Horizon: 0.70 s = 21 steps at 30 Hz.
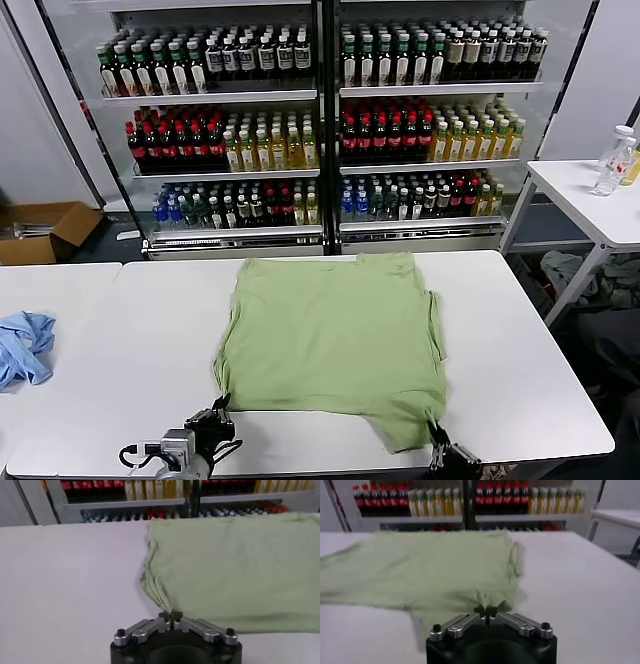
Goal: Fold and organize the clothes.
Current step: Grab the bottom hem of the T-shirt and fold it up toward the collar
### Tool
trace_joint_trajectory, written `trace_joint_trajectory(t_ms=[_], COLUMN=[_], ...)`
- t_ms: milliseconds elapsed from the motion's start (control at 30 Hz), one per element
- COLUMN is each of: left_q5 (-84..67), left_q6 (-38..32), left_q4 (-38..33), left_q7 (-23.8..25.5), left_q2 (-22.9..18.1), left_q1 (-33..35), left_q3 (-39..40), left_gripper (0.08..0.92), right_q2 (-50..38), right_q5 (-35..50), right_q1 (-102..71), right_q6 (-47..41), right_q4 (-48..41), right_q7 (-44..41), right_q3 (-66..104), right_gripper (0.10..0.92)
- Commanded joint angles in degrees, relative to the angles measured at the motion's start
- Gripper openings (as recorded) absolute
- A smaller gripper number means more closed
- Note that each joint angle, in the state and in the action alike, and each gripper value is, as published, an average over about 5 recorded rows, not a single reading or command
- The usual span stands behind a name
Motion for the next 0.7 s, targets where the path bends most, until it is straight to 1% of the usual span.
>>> trace_joint_trajectory(t_ms=[33, 200, 300, 467, 700], left_q5=[-7.33, -11.09, -11.82, -10.16, -6.35], left_q6=[-2.45, -3.96, -4.0, -3.97, -4.71], left_q4=[-4.24, -3.88, -1.5, 4.75, 15.47], left_q7=[0.87, 2.38, 2.98, 2.96, 1.96], left_q2=[1.98, 4.24, 3.61, 1.05, -0.09], left_q1=[-0.51, -4.42, -8.24, -15.11, -23.2], left_q3=[-1.81, -2.95, -2.45, 0.34, 3.32], left_gripper=[0.085, 0.085, 0.085, 0.085, 0.085], right_q2=[-1.66, -5.24, -6.8, -8.81, -9.88], right_q5=[1.67, 6.01, 7.79, 8.97, 8.07], right_q1=[2.08, 10.4, 16.67, 28.52, 40.5], right_q6=[2.53, 0.88, 0.02, -1.54, -3.78], right_q4=[2.09, -0.21, -3.77, -11.44, -21.89], right_q7=[-0.65, -0.18, 0.13, 0.56, 0.24], right_q3=[3.15, 4.84, 3.89, -1.23, -9.11], right_gripper=[0.114, 0.114, 0.114, 0.114, 0.114])
